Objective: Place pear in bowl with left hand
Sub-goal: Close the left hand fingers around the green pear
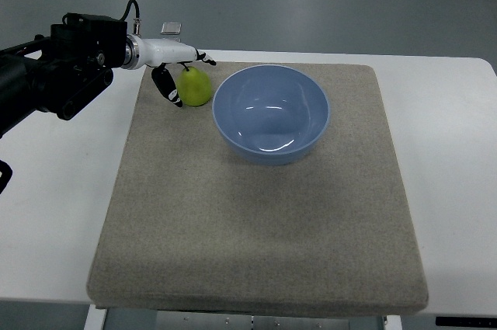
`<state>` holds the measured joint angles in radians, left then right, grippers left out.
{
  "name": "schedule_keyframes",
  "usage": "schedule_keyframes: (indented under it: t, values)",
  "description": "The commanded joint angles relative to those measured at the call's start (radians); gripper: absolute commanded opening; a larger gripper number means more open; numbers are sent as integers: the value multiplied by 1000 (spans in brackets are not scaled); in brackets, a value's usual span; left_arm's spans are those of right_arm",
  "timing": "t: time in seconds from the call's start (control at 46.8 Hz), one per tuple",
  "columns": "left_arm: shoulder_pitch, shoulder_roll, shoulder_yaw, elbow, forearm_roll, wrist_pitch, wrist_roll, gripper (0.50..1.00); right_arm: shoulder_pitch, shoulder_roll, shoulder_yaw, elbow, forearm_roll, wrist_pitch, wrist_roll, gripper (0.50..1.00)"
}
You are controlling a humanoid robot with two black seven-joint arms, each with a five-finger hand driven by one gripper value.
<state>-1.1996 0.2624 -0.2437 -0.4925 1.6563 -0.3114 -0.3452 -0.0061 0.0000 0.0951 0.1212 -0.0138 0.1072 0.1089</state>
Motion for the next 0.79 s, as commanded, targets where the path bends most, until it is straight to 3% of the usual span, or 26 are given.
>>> schedule_keyframes:
  t: [0.0,0.342,0.556,0.769]
  values:
    - [3,0,0,0,-3,0,0,994,0,0,0,0,0,0,0,926]
    - [14,-2,0,-3,-1,3,0,994,0,0,0,0,0,0,0,926]
    - [22,-8,0,-3,2,28,0,969,0,0,0,0,0,0,0,926]
    - [25,-8,1,-4,4,29,3,851,0,0,0,0,0,0,0,926]
